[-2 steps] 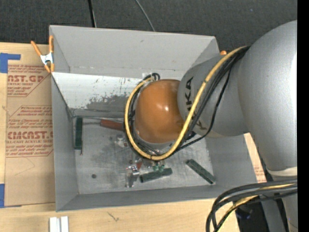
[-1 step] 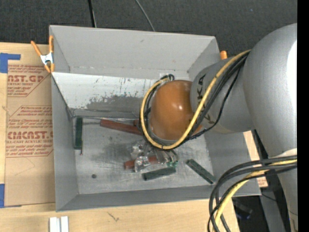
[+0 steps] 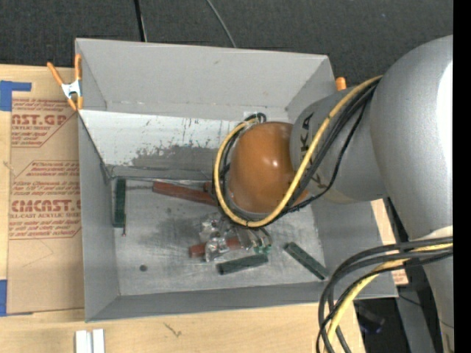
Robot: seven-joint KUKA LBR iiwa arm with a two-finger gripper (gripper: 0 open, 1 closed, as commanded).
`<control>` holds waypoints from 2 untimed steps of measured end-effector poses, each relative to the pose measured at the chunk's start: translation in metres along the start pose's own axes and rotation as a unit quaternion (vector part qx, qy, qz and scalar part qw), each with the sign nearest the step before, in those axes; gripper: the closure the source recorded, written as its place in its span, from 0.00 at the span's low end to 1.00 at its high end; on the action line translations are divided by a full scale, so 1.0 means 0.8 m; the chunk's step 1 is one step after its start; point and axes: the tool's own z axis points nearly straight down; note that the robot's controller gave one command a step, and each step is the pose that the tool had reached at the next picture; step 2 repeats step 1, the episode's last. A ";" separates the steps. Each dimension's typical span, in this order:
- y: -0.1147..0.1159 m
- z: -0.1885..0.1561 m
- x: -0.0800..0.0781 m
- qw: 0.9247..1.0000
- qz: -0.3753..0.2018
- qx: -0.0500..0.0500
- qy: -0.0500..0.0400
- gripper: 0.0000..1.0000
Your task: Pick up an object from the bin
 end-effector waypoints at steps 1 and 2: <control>-0.020 -0.182 0.003 1.000 0.014 0.000 -0.002 1.00; -0.020 -0.182 0.003 1.000 0.014 0.000 -0.002 1.00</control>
Offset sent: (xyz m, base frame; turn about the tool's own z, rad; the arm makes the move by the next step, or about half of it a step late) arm 0.0000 0.0000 0.0000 0.0000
